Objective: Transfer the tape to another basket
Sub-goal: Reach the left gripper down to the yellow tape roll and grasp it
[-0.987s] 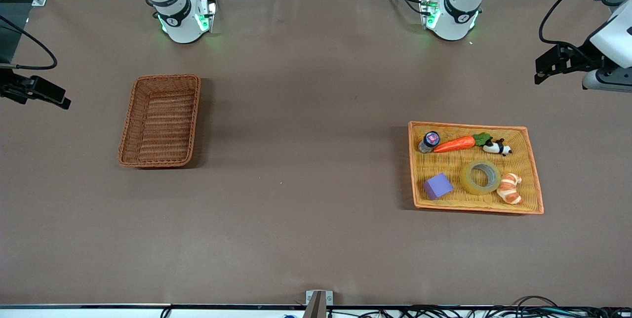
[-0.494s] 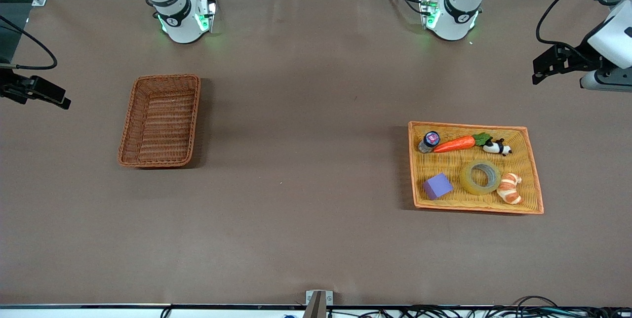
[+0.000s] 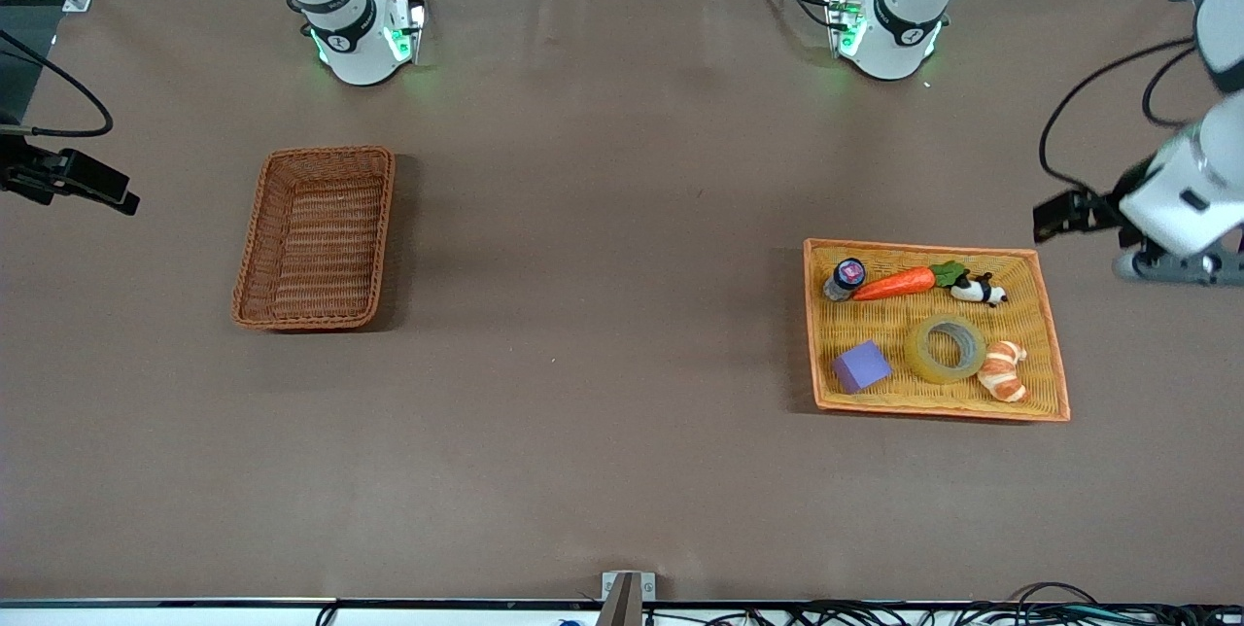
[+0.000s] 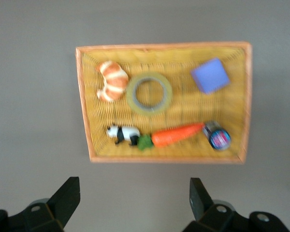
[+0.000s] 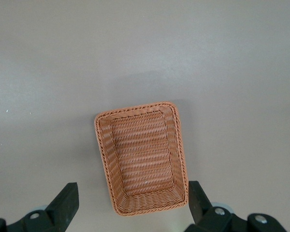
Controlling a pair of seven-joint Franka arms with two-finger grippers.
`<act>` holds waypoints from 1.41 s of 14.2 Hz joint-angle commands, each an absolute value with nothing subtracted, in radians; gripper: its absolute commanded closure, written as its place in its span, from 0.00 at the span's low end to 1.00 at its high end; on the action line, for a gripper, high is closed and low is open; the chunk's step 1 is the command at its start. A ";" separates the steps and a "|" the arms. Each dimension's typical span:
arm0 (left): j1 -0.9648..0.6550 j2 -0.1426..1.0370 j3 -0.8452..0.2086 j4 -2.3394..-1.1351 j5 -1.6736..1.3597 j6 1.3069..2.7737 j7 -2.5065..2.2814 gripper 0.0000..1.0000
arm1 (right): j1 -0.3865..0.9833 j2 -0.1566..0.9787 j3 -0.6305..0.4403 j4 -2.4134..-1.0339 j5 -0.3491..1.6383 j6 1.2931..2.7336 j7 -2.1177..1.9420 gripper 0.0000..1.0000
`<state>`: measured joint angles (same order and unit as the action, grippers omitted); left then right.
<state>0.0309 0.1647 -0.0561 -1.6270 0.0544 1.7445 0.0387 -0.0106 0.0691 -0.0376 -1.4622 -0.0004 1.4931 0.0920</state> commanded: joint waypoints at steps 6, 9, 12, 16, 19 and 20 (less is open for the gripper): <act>0.118 0.426 -0.058 -1.802 0.068 2.211 -0.012 0.06 | -0.006 0.049 -0.015 -1.470 0.014 1.474 0.081 0.00; 0.136 0.485 -0.060 -1.819 0.067 2.267 -0.046 0.15 | 0.017 0.040 -0.014 -1.470 0.014 1.463 0.066 0.00; 0.123 0.500 -0.067 -1.828 0.069 2.267 -0.127 0.20 | 0.017 0.041 -0.014 -1.466 0.014 1.466 0.066 0.00; 0.118 0.531 -0.069 -1.827 0.068 2.273 -0.137 0.28 | 0.018 0.041 -0.014 -1.466 0.015 1.463 0.067 0.00; 0.114 0.548 -0.069 -1.825 0.067 2.275 -0.138 0.37 | 0.020 0.041 -0.014 -1.466 0.015 1.471 0.069 0.00; 0.114 0.552 -0.069 -1.827 0.069 2.273 -0.138 0.43 | 0.017 0.044 -0.015 -1.465 0.015 1.477 0.068 0.00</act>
<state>0.1173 0.5484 -0.0684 -1.8206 0.0547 2.2649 -0.1209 0.0209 0.0585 -0.0154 -1.4589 0.0038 1.4742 0.0757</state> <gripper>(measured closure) 0.339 0.000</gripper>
